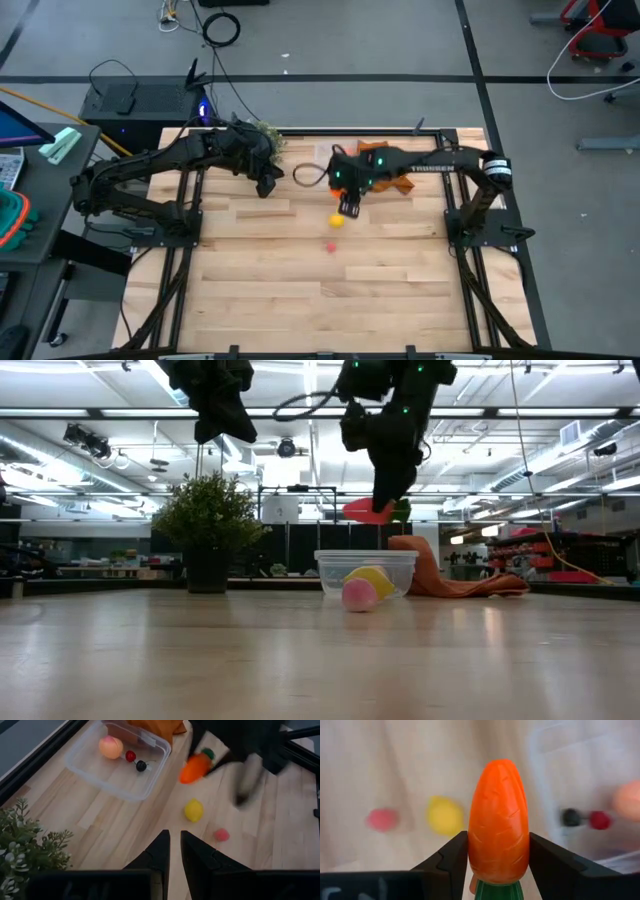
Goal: Pick and placing Produce into tupperware
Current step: Put the carrot into the transparent bin
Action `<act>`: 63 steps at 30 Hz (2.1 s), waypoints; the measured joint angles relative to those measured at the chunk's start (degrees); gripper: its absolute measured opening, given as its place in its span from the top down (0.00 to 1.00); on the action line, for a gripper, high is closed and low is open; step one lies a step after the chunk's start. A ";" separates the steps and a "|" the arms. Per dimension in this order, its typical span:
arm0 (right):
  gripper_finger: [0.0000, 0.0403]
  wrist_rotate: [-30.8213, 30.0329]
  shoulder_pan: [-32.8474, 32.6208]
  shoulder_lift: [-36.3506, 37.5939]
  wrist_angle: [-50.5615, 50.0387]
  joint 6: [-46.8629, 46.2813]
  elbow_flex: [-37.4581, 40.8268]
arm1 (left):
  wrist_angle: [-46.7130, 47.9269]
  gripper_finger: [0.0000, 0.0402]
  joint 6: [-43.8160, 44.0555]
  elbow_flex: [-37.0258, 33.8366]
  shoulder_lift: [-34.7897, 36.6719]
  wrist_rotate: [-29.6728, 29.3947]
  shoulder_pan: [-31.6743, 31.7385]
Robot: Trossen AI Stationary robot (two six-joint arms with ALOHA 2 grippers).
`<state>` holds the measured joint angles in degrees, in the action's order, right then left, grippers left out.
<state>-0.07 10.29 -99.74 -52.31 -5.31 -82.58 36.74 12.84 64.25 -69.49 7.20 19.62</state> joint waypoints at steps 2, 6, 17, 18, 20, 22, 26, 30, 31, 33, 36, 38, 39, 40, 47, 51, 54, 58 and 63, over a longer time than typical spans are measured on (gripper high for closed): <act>0.61 -0.18 2.52 0.00 0.04 1.46 -0.27 | 0.01 0.87 0.01 0.00 -0.01 0.01 -0.01; 0.61 -1.01 7.32 0.00 0.45 4.42 -0.32 | 0.01 0.87 -0.02 0.00 0.01 -0.02 -0.01; 0.61 -1.69 14.20 0.00 10.34 -0.98 -0.32 | -0.06 0.87 -0.08 0.00 -0.01 -0.04 0.00; 0.61 -1.70 14.30 0.00 10.72 -1.67 -0.32 | -0.08 0.87 -0.10 0.00 -0.01 -0.03 0.00; 0.61 -1.63 14.49 -0.27 10.84 -2.26 -0.32 | -0.07 0.87 -0.16 0.00 -0.01 -0.03 -0.01; 0.61 -1.42 14.72 -0.80 10.57 -2.63 -0.29 | -0.09 0.87 -0.19 0.00 -0.01 -0.02 0.00; 0.61 0.25 15.51 -2.32 11.21 -4.35 -0.31 | -0.10 0.87 -0.63 0.00 -0.01 -0.04 -0.01; 0.61 0.54 16.39 -4.51 10.77 -5.65 -1.56 | -0.10 0.87 -0.65 0.00 0.00 -0.06 0.02; 0.61 0.96 16.54 -5.06 10.88 -5.61 -2.38 | -0.20 0.87 -0.65 0.00 0.01 -0.05 0.02; 0.61 1.30 16.67 -6.60 10.91 -5.17 -4.60 | -0.07 0.87 -0.62 0.00 0.00 -0.05 0.02; 0.61 1.46 16.61 -9.62 7.82 -4.50 -9.04 | -0.07 0.87 -0.37 0.00 -0.01 -0.04 0.02; 0.61 1.00 16.56 -11.56 4.36 -4.75 -12.21 | -0.07 0.87 0.00 0.00 0.01 -0.04 0.02; 0.61 0.59 16.57 -12.31 2.93 -5.81 -13.65 | -0.08 0.87 0.01 0.00 0.00 -0.04 0.02; 0.61 0.43 16.68 -13.09 1.28 -7.35 -14.92 | 0.02 0.87 0.02 0.00 -0.01 -0.04 0.02; 0.61 0.24 16.91 -16.35 -1.18 -19.45 -18.14 | 0.01 0.87 0.00 0.00 -0.01 -0.04 0.02; 0.61 1.81 16.83 -17.78 -3.67 -28.48 -18.15 | -0.02 0.87 -0.05 0.00 0.01 -0.04 0.02; 0.62 2.43 16.79 -17.98 -5.11 -32.37 -18.11 | -0.03 0.87 -0.48 0.00 0.01 -0.04 0.02; 0.64 3.27 16.95 -18.05 -4.82 -36.87 -18.11 | -0.05 0.87 -0.65 0.00 0.02 -0.04 0.02; 0.65 4.18 16.96 -18.01 -4.87 -39.71 -18.11 | -0.05 0.87 -0.65 0.00 0.02 -0.04 0.02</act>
<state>4.12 27.24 -117.75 -57.17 -45.02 -100.68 36.70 12.19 64.25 -69.47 7.16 19.64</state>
